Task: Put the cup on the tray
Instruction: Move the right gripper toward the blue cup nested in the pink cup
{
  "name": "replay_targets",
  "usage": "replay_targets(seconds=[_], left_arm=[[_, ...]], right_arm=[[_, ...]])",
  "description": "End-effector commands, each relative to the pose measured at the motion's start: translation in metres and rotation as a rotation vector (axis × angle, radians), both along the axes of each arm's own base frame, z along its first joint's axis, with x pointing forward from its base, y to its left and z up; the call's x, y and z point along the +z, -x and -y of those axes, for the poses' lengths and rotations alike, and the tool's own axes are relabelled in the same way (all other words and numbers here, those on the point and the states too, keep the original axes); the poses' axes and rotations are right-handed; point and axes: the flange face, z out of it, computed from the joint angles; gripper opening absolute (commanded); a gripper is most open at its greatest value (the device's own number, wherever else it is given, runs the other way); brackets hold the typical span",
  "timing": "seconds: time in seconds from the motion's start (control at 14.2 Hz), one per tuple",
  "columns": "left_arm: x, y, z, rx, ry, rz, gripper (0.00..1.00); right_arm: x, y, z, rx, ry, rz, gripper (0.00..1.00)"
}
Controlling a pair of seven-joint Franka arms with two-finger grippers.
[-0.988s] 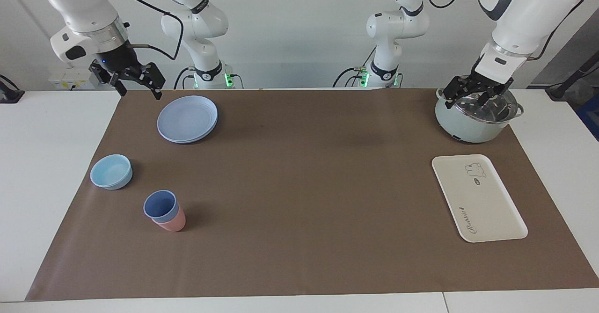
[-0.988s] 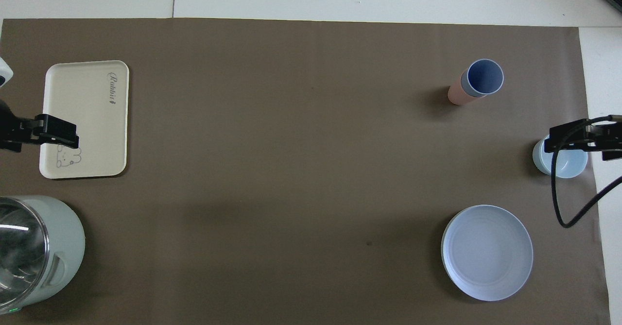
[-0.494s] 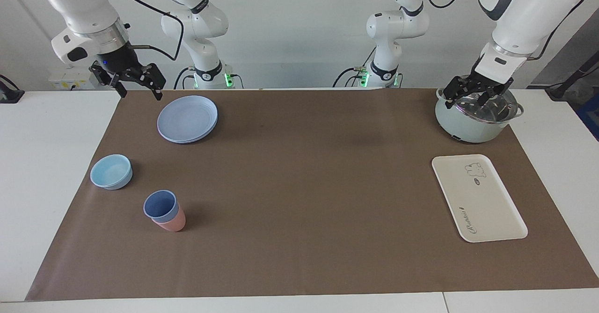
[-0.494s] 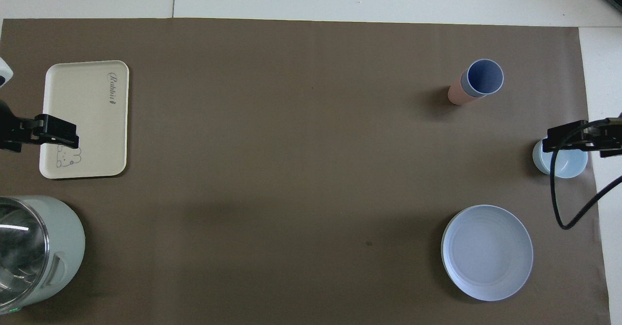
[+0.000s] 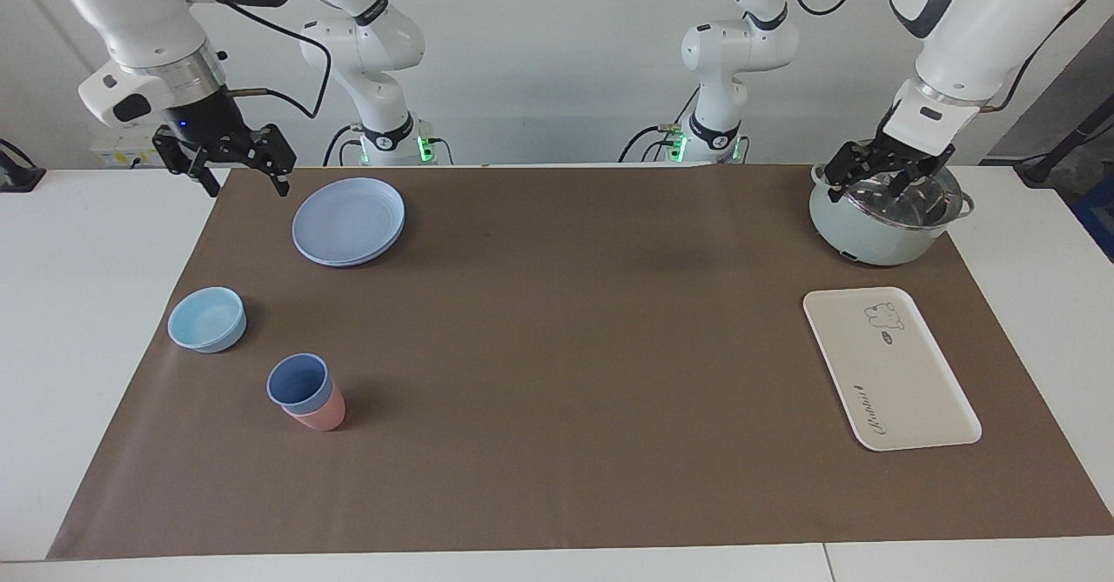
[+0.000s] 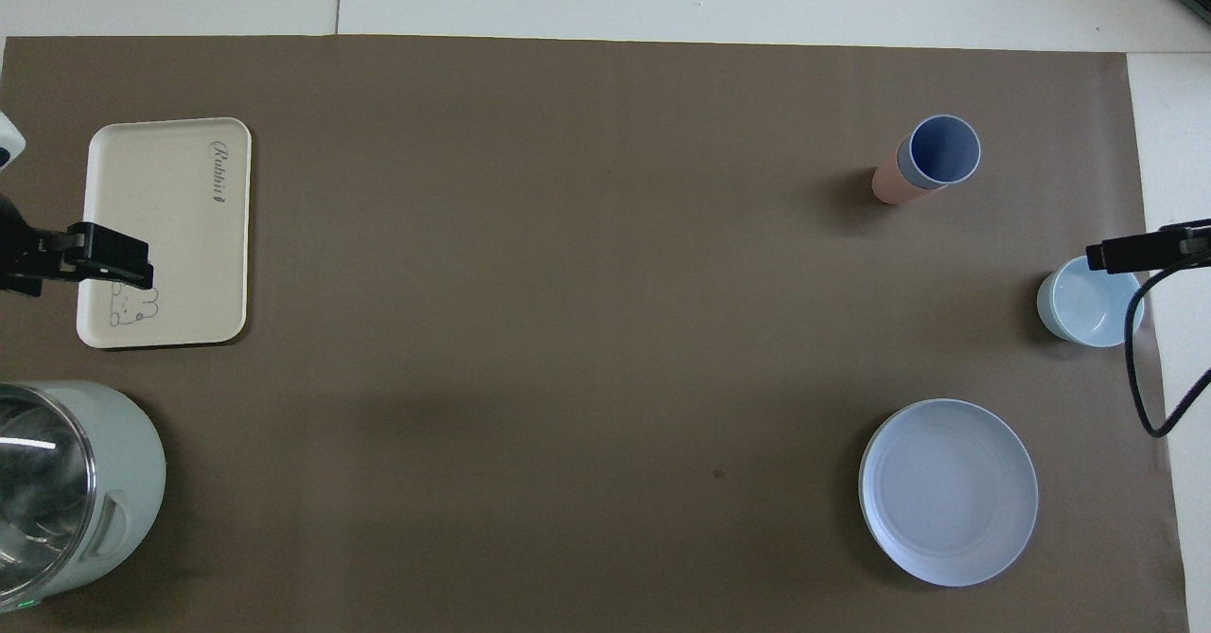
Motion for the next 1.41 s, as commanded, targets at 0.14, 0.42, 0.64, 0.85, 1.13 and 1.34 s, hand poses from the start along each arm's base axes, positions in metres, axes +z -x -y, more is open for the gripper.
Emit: replay_targets(seconds=[0.14,0.42,0.64,0.85,1.13,1.34], left_arm=[[0.001,0.006,-0.001,-0.011,-0.003,0.010,1.00],[0.000,0.006,-0.001,-0.011,-0.003,0.010,1.00],[0.000,0.006,-0.001,-0.011,-0.003,0.010,1.00],[0.000,0.006,0.000,-0.013,-0.003,0.010,1.00],[0.001,0.006,0.000,-0.013,-0.002,0.012,1.00],[0.001,0.006,-0.001,-0.011,-0.003,0.012,1.00]], right_arm=[[-0.056,-0.007,0.043,0.289,-0.083,0.175,1.00],[-0.141,-0.030,0.093,0.543,-0.247,0.409,1.00],[-0.185,-0.035,0.104,0.575,-0.332,0.500,1.00],[-0.224,-0.042,0.103,0.600,-0.392,0.570,1.00],[-0.300,-0.047,0.105,0.639,-0.538,0.723,1.00],[-0.312,-0.047,0.105,0.625,-0.551,0.728,1.00]])
